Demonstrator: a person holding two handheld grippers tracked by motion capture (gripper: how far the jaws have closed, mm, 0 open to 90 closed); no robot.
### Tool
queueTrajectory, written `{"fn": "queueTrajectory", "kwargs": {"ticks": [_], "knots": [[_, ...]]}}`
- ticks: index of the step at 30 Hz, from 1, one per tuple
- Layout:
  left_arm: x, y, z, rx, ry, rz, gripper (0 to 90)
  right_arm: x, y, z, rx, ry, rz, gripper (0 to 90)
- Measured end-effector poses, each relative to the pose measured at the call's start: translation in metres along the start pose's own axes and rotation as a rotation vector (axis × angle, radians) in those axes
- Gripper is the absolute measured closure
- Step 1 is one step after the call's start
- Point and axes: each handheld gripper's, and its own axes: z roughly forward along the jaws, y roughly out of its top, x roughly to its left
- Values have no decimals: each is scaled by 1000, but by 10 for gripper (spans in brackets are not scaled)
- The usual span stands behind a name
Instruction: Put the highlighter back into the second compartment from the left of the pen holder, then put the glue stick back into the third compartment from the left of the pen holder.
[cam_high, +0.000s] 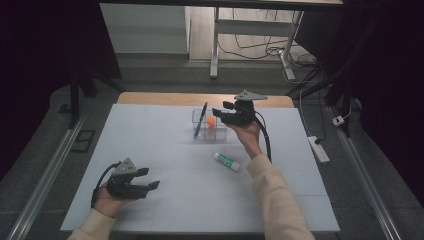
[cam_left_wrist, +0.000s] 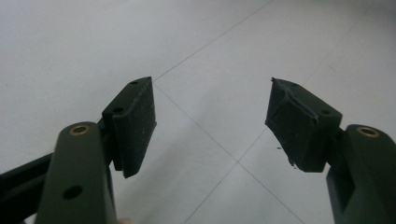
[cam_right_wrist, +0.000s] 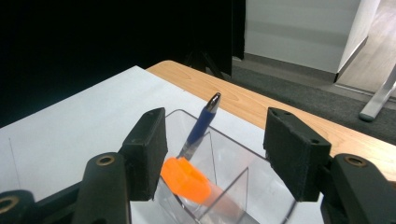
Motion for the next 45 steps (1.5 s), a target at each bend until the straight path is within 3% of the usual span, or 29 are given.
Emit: {"fn": "queueTrajectory", "kwargs": {"ticks": [13, 22, 45], "knots": [[1, 0, 0, 4, 5, 0, 328, -1, -11, -25, 15, 7, -11, 395], [1, 0, 0, 2, 9, -3, 328, 7, -21, -45, 47, 46, -33, 394], [1, 0, 0, -1, 16, -6, 328, 17, -48, -82, 228, 88, -44, 385]]}}
